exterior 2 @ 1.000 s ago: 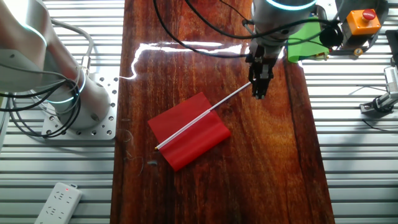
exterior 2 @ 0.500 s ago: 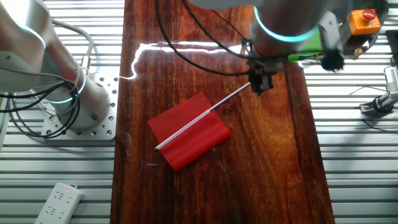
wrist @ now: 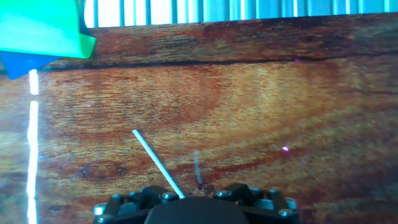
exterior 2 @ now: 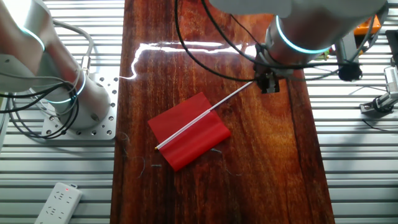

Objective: Wave the flag

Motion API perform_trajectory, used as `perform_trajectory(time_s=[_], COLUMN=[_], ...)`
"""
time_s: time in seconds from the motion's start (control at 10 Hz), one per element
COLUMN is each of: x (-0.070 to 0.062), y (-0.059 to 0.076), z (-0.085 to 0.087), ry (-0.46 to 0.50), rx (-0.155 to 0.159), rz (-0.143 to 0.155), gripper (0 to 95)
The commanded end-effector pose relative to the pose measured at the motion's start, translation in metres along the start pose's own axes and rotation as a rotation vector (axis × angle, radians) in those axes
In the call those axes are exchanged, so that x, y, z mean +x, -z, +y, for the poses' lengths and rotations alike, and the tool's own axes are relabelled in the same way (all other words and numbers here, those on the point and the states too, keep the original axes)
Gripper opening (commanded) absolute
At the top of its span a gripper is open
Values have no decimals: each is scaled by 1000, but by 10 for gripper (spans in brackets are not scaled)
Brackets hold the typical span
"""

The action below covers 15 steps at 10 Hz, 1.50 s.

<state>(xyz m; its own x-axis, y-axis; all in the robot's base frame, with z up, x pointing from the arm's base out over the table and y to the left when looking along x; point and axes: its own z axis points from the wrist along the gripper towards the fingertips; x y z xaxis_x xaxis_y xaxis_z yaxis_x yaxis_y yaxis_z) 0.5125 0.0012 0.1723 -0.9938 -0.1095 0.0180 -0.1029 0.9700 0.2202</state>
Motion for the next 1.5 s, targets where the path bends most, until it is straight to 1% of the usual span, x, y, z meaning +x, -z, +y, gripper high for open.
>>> perform_trajectory(time_s=[0.1,0.3,0.7,0.9,1.2,1.4,1.5], x=[-3,-11,-24,-32,-45,-55,-60], y=[-2,-3,-6,-9,-17,-25,-30], z=[-5,-14,-30,-37,-46,-49,-51], ry=[15,31,64,72,94,98,97], rx=[-1,-4,-9,-11,-17,-17,-19], rz=[1,20,37,52,72,88,96], gripper=[0,0,0,0,0,0,0])
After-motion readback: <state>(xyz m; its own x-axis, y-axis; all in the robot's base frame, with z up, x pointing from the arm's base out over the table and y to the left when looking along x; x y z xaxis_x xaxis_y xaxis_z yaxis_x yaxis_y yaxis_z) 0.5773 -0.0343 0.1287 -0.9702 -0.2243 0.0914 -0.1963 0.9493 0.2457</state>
